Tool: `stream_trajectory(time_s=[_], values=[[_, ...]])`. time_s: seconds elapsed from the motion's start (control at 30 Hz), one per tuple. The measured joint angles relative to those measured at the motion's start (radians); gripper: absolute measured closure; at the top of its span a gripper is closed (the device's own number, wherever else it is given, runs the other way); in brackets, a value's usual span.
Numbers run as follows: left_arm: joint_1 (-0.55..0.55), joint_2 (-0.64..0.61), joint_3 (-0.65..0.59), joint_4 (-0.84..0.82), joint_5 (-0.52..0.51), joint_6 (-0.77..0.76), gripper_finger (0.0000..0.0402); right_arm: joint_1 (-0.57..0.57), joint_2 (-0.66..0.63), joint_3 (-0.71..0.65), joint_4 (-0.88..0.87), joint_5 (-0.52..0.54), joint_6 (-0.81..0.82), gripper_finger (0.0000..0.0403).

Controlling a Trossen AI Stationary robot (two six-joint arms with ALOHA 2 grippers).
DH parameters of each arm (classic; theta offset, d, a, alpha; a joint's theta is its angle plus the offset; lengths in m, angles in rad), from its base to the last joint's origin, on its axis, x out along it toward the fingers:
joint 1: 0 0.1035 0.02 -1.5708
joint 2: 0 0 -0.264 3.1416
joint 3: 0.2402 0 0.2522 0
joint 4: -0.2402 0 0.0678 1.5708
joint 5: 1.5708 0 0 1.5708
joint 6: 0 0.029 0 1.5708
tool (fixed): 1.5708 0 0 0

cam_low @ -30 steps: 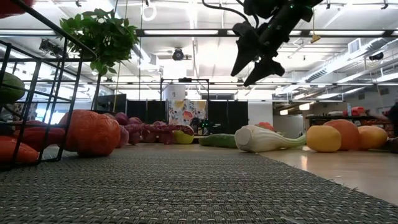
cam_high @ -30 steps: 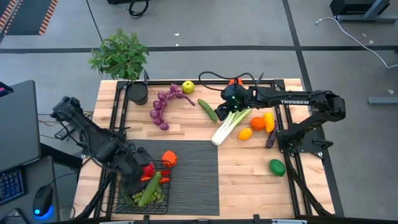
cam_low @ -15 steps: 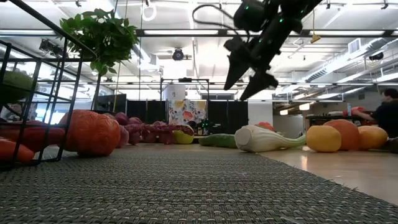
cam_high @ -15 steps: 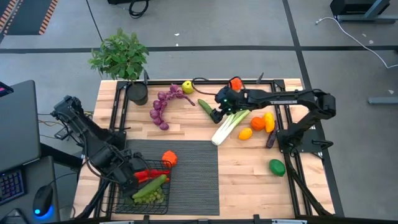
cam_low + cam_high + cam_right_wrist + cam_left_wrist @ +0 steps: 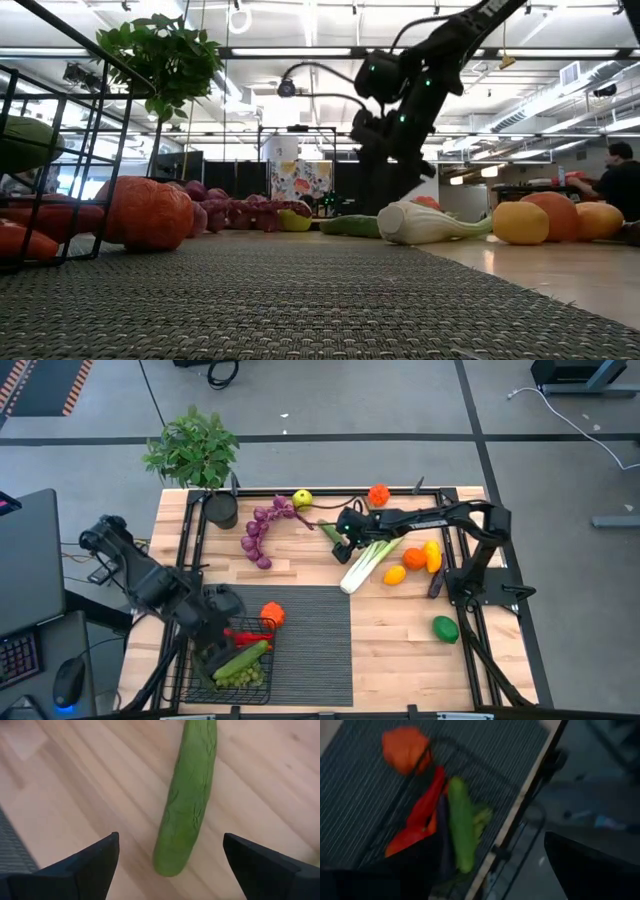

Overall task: Build produce basket
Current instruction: Put the green cucumber into the wire basket

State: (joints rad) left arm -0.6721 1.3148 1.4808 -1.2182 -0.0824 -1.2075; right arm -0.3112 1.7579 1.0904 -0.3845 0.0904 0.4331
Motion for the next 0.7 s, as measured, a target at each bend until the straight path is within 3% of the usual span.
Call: stream_trajectory(time_s=[0.43, 0.7], values=[[0.169, 0.000, 0.139, 0.003, -0.091, -0.012, 0.0049, -0.004, 0.043, 0.000, 0.065, 0.012, -0.095, 0.0065], [0.237, 0.000, 0.143, 0.004, -0.110, -0.007, 0.0049, -0.007, 0.043, 0.000, 0.062, -0.023, -0.096, 0.0184]])
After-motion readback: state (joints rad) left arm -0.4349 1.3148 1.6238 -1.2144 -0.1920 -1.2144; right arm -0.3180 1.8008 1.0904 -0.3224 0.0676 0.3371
